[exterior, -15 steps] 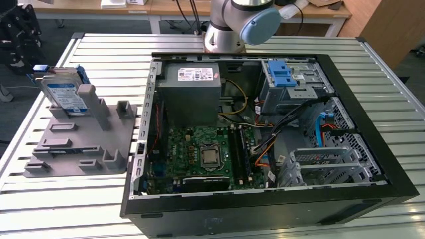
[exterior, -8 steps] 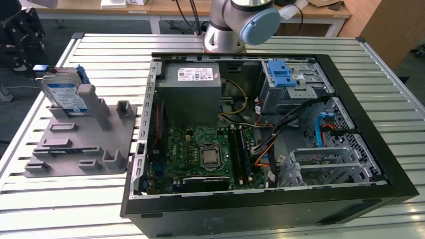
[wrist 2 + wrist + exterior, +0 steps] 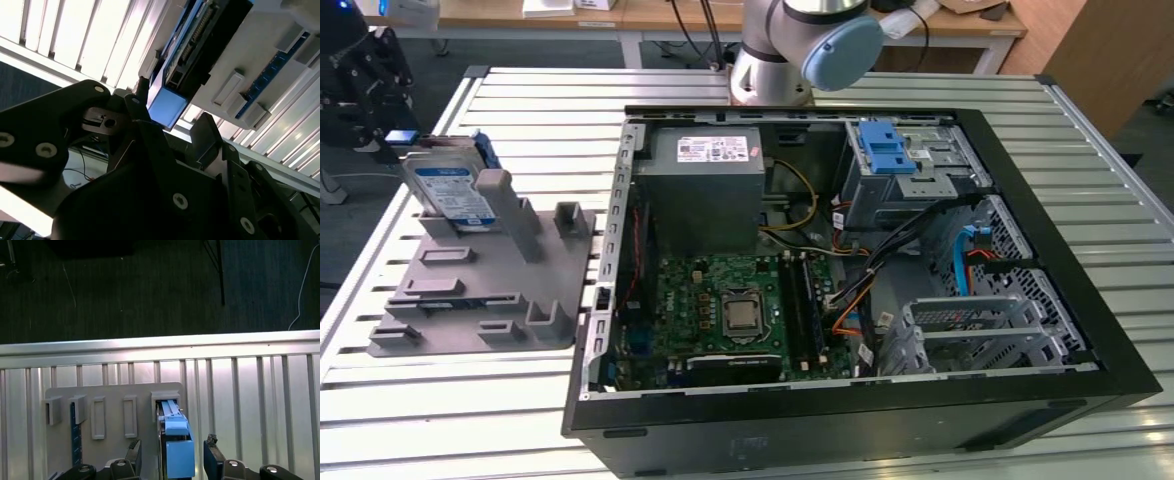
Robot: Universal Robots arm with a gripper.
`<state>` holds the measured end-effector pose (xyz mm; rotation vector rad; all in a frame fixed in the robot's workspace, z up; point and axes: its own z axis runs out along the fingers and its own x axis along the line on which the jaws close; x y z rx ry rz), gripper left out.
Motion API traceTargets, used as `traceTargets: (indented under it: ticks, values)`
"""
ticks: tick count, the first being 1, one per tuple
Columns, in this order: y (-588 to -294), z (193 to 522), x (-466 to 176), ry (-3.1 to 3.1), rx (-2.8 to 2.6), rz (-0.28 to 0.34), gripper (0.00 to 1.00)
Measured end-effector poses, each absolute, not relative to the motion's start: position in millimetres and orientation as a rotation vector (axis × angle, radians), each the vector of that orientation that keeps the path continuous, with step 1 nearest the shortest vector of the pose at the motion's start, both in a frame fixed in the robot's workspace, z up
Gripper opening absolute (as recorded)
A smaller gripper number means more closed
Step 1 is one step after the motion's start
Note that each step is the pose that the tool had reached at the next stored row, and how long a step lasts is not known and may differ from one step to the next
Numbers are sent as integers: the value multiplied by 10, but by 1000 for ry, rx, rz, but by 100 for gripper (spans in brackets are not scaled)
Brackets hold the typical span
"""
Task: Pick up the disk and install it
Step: 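Pick up the disk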
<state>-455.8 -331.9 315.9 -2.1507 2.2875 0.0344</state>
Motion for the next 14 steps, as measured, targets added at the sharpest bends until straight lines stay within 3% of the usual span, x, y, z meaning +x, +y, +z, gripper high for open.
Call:
traceTargets:
  ticks: [8,10,11,14]
  values:
    - [-3318,3024,-4559,2282,-2156,35,60]
    - [-3318,3011,-4559,2282,-2156,34,59]
    - [-3318,3003,-4559,2282,-2156,35,52]
    - [-3310,2982,-4559,2283,-2156,34,52]
